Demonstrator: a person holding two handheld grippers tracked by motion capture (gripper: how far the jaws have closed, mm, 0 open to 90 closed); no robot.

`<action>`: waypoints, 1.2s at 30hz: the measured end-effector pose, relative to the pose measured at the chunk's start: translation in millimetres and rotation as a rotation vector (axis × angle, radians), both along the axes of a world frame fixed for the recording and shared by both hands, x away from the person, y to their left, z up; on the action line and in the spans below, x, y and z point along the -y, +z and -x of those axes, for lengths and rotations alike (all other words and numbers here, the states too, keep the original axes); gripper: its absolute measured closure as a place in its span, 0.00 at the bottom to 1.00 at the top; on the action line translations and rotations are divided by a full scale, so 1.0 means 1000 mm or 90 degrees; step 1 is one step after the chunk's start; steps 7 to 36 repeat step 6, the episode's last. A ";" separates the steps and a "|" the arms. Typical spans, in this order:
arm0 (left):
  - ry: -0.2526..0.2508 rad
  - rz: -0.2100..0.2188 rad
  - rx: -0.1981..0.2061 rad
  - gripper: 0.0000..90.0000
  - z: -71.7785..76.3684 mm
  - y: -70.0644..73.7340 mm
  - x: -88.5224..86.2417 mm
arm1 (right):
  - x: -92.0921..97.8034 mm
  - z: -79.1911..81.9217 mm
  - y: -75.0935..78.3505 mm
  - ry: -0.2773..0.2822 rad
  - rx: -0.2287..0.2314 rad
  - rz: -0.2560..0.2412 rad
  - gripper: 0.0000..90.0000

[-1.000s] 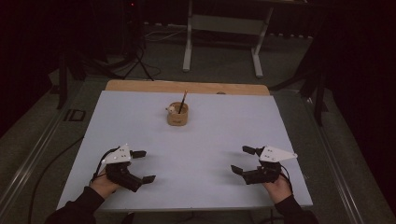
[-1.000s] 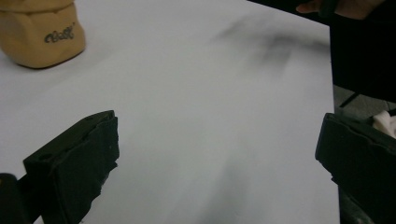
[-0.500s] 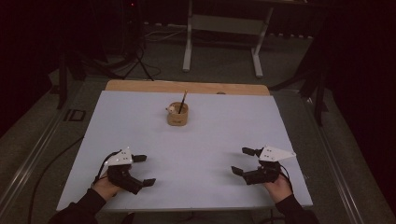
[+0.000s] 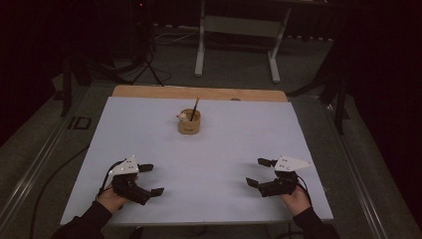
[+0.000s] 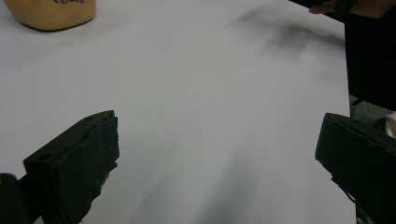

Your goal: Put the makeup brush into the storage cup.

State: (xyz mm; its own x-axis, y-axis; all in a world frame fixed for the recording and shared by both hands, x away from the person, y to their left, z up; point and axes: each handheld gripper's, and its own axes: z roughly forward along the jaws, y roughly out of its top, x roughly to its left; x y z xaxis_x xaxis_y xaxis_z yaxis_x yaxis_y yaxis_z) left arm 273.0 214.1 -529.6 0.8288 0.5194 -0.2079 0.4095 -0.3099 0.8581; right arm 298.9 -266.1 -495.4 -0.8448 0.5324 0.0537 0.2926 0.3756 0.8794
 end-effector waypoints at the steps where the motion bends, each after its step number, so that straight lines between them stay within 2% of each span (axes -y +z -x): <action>1: 0.000 0.000 -0.001 0.00 0.000 0.000 0.000 | 0.000 0.000 0.000 0.000 0.000 -0.001 0.15; 36: -0.002 0.004 -0.003 0.00 0.000 0.000 0.000 | 0.000 0.000 0.000 0.000 -0.002 -0.001 0.15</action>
